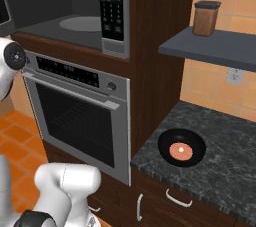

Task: Open the microwave, place the bowl with waffle inside the microwave, then close the microwave door and turn it on.

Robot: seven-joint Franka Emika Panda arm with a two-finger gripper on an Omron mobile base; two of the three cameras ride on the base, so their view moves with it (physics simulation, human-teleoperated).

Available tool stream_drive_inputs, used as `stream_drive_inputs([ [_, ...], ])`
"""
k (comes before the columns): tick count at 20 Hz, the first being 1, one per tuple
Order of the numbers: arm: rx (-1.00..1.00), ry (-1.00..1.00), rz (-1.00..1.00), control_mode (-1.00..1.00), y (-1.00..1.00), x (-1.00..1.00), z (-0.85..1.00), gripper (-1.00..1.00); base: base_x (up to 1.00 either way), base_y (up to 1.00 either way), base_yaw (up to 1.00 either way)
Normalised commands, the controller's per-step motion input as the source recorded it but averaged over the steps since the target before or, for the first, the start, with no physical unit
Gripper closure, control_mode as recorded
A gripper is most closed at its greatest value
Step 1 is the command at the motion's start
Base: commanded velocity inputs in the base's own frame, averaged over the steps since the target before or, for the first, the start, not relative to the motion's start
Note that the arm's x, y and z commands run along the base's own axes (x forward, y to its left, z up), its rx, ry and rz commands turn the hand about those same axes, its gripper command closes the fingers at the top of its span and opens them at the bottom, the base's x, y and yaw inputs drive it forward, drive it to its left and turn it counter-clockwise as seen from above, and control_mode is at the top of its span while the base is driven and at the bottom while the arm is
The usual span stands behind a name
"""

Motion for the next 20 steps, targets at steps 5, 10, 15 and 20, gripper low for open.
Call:
stream_drive_inputs([
  [5, -0.35, 0.07, -0.36, -1.00, -1.00, -0.16, -0.16, -1.00, 0.00, 0.00, 0.00],
  [10, -0.29, 0.22, -0.29, -1.00, -1.00, -0.04, -0.40, -1.00, 0.00, 0.00, 0.00],
  [15, -0.05, 0.09, -0.31, -1.00, -1.00, -0.36, -0.81, -1.00, 0.00, 0.00, 0.00],
  [20, 0.00, 0.00, -0.35, -1.00, -1.00, -0.64, -0.89, -1.00, 0.00, 0.00, 0.00],
])
